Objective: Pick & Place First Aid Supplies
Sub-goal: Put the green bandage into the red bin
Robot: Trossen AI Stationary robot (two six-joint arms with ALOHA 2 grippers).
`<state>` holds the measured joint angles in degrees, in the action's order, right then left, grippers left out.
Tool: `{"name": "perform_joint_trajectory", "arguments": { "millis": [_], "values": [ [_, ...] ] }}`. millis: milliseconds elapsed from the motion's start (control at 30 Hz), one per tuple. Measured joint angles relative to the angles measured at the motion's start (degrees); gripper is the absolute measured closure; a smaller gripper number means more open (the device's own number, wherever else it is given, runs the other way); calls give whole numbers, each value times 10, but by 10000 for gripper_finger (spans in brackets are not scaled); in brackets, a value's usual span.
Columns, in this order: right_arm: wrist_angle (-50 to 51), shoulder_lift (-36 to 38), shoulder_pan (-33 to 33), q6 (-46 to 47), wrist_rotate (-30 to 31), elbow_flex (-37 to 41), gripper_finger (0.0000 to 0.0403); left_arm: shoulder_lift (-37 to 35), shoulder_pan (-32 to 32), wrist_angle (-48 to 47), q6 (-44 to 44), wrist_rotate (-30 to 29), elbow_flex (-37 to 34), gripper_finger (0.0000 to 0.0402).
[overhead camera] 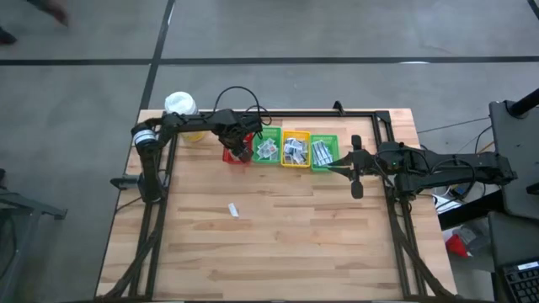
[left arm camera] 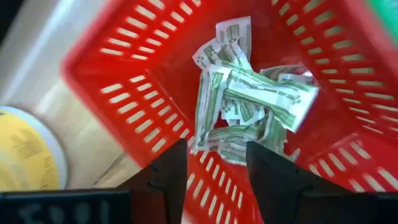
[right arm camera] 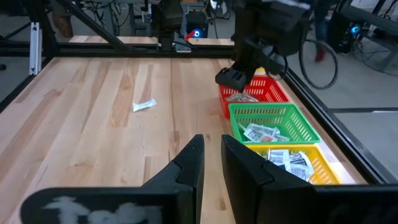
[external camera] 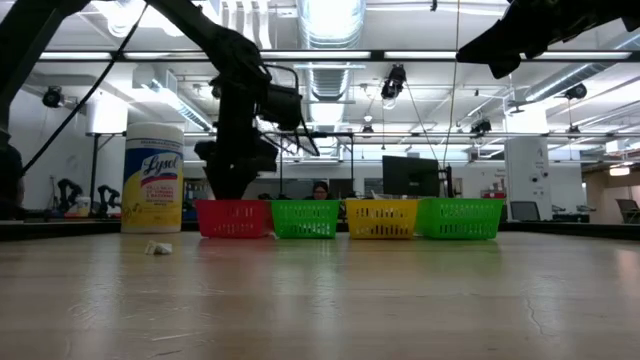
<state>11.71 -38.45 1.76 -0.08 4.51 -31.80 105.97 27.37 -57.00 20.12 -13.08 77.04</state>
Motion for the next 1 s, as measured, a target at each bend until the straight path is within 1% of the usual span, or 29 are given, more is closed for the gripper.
{"name": "perform_joint_trajectory", "arguments": {
  "millis": [100, 200, 333, 467, 600, 767, 867, 1000],
  "values": [
    [0, 0, 0, -1, 0, 0, 351, -17, -6, -19, 7, 0, 14, 236],
    [0, 0, 0, 0, 0, 0, 351, -40, -16, -40, 36, 10, 20, 234],
    [0, 0, 0, 0, 0, 0, 351, -79, -34, -64, 114, 60, 20, 234],
    [0, 0, 0, 0, 0, 0, 351, -108, -70, -74, 199, 107, 14, 234],
    [0, 0, 0, -1, 0, 0, 351, -122, -123, -74, 268, 110, 14, 234],
    [0, 0, 0, 0, 0, 0, 351, -121, -192, -74, 350, 109, 13, 234],
    [0, 0, 0, -1, 0, 0, 351, -119, -224, -72, 359, 104, 7, 234],
    [0, 0, 0, 0, 0, 0, 351, -119, -258, -70, 332, 87, -17, 234]
  ]
}}
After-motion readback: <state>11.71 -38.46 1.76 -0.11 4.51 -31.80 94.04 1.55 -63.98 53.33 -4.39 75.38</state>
